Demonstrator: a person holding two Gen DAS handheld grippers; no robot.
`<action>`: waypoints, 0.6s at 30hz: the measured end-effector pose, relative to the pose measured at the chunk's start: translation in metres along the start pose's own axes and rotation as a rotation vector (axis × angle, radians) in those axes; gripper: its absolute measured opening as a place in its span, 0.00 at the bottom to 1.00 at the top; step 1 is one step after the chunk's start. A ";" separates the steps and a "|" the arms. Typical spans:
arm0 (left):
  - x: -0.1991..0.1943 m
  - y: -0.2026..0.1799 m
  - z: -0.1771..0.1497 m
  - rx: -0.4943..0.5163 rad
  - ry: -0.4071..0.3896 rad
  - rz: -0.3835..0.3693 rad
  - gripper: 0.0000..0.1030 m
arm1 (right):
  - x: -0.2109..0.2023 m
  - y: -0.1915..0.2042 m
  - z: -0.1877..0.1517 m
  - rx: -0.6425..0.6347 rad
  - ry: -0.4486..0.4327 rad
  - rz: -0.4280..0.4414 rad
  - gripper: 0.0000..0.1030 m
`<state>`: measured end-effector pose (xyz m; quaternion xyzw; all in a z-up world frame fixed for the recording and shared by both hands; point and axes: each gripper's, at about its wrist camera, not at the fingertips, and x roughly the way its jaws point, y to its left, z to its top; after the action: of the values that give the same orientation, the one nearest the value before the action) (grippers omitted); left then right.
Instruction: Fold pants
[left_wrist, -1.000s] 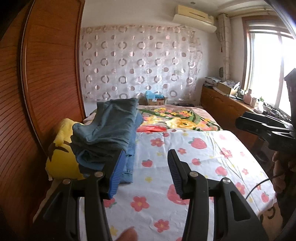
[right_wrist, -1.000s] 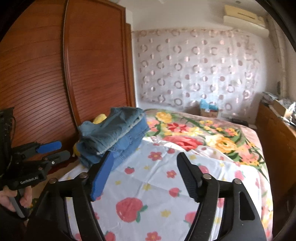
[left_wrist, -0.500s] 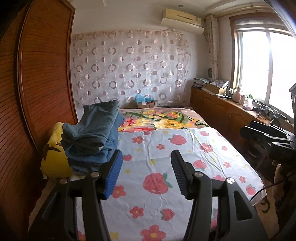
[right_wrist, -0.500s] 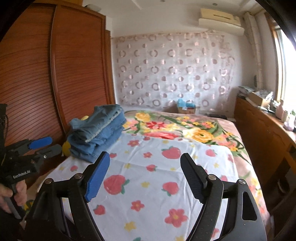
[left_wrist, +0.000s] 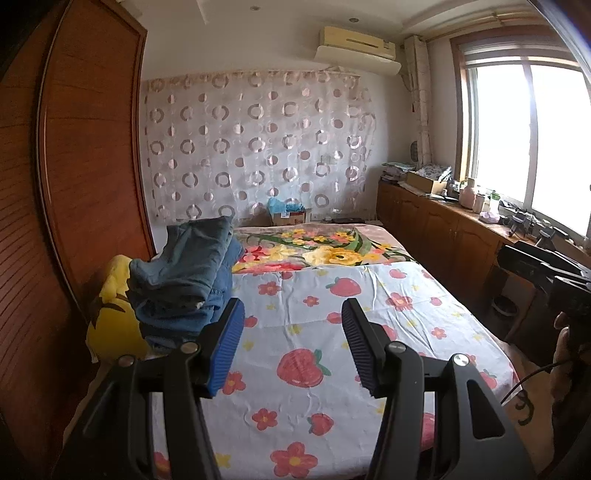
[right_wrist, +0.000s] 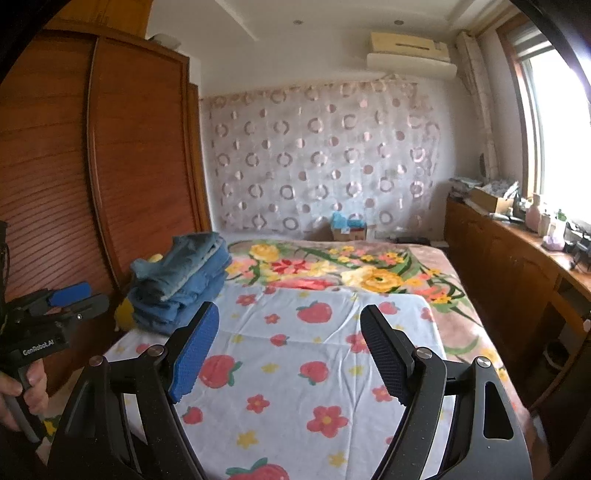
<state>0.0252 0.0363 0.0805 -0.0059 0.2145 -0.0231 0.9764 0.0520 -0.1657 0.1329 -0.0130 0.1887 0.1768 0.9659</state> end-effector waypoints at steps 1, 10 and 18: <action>-0.001 -0.001 0.000 0.003 -0.001 0.001 0.53 | -0.002 -0.001 0.000 0.003 -0.004 -0.002 0.78; -0.002 -0.003 0.000 0.002 -0.001 0.003 0.53 | -0.007 -0.006 -0.002 0.004 -0.012 -0.009 0.78; -0.003 -0.003 0.001 0.000 -0.002 0.005 0.53 | -0.014 -0.007 -0.005 0.008 -0.014 -0.019 0.79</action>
<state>0.0223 0.0332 0.0825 -0.0053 0.2135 -0.0207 0.9767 0.0407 -0.1778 0.1326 -0.0098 0.1826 0.1671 0.9688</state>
